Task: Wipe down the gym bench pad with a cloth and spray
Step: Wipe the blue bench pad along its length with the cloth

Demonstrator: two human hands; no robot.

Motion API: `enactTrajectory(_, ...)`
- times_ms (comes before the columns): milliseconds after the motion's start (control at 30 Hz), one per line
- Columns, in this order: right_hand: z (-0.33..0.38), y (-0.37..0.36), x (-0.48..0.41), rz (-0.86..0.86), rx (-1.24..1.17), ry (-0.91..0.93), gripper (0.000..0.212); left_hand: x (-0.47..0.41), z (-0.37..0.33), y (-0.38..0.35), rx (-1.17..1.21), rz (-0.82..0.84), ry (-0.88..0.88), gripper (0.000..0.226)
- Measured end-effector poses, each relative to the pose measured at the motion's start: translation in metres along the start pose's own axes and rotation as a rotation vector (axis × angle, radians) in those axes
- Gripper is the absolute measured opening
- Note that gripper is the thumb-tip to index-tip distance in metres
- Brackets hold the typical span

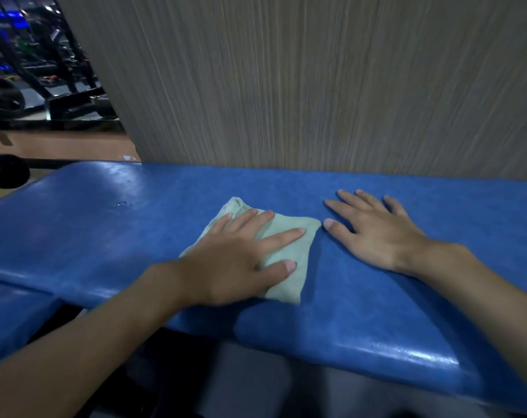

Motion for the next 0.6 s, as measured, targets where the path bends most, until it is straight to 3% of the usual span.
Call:
enactTrajectory(200,-0.001,-0.003,-0.002,-0.013,0.018,0.006,0.069,-0.108,0.039,0.002,-0.011,0.011,0.06,0.075)
enactTrajectory(333,0.0,-0.002,-0.001,-0.014,0.005,0.008,0.068,-0.164,0.056,0.008,-0.016,0.025,0.135,0.058)
enactTrajectory(600,-0.002,-0.003,-0.001,-0.022,-0.007,0.005,0.066,-0.119,0.042,0.002,-0.02,0.018,0.083,0.06)
Point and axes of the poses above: each hand's wrist, its own x-axis away from the middle knuckle, its own y-axis out of the back of the hand, z = x × y, the point moved 6 cm from there along -x, towards the middle knuckle, and after that the axes turned 3 degrees about y, right-handed, at the moved point
